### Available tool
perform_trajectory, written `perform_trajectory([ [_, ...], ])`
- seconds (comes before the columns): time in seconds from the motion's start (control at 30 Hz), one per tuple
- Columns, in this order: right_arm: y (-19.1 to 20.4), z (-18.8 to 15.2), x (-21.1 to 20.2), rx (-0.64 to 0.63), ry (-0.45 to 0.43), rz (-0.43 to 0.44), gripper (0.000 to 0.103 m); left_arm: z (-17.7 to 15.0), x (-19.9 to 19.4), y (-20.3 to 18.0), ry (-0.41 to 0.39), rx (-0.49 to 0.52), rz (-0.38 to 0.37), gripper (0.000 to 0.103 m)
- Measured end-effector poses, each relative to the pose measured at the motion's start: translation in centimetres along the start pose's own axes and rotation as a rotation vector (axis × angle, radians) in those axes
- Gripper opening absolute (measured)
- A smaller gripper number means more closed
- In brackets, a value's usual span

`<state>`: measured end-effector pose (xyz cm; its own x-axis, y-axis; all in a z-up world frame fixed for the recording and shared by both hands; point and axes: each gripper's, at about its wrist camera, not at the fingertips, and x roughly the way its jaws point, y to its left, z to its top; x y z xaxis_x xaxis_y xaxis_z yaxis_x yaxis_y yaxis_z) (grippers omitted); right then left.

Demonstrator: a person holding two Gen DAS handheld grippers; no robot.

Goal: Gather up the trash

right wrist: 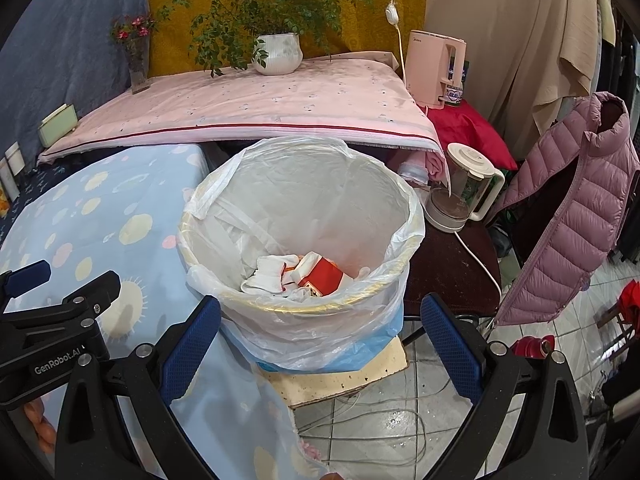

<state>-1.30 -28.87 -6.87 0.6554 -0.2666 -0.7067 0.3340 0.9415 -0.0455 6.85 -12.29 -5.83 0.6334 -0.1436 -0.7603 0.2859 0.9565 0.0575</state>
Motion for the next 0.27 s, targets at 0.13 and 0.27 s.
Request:
perform_trajectory([
  [0.13, -0.14, 0.04, 0.02, 0.005, 0.003, 0.001, 0.096, 0.14, 0.22, 0.01, 0.009, -0.019, -0.015, 0.092],
  [0.27, -0.26, 0.39, -0.04, 0.007, 0.000, -0.003, 0.096, 0.61, 0.42, -0.12, 0.001, -0.013, -0.020, 0.092],
])
